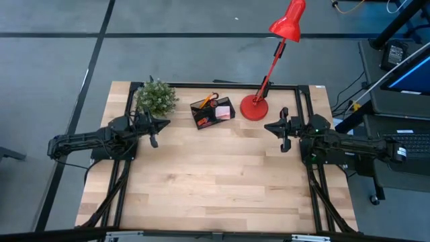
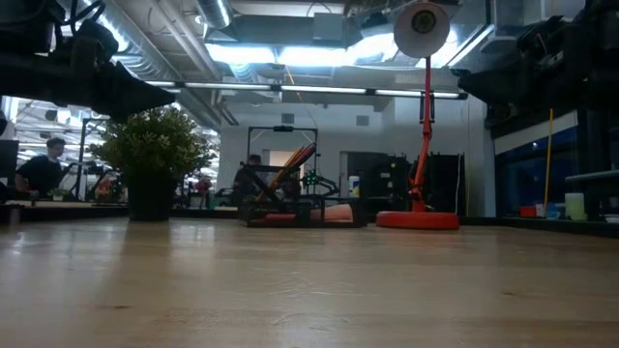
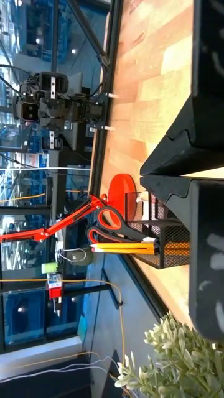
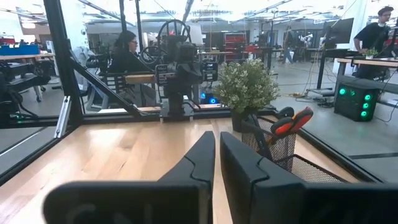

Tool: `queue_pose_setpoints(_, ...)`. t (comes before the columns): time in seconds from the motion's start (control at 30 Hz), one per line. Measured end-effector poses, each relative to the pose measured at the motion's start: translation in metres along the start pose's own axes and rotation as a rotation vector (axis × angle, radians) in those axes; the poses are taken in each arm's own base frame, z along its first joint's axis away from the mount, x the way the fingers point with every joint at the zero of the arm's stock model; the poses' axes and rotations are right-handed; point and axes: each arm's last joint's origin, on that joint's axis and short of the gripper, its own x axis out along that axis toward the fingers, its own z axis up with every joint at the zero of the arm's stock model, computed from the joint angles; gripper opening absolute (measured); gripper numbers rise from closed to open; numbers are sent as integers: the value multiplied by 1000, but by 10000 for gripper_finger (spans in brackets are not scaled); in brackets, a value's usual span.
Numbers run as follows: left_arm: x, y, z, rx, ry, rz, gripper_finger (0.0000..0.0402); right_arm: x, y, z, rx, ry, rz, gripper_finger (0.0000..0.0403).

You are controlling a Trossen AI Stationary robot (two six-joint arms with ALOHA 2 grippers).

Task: Pick and place office supplies into organizer
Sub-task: Return to Home Position

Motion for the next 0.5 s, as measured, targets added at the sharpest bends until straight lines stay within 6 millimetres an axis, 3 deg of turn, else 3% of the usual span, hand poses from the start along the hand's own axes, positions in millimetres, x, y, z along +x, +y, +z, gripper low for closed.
queue_pose_setpoints(0.2,0,0,0,0,0,0,6,-1,3,0,-25,9,2,30)
queue_pose_setpoints(0.5,0,0,0,0,0,0,2,-14,23,4,-32,-33,142,30)
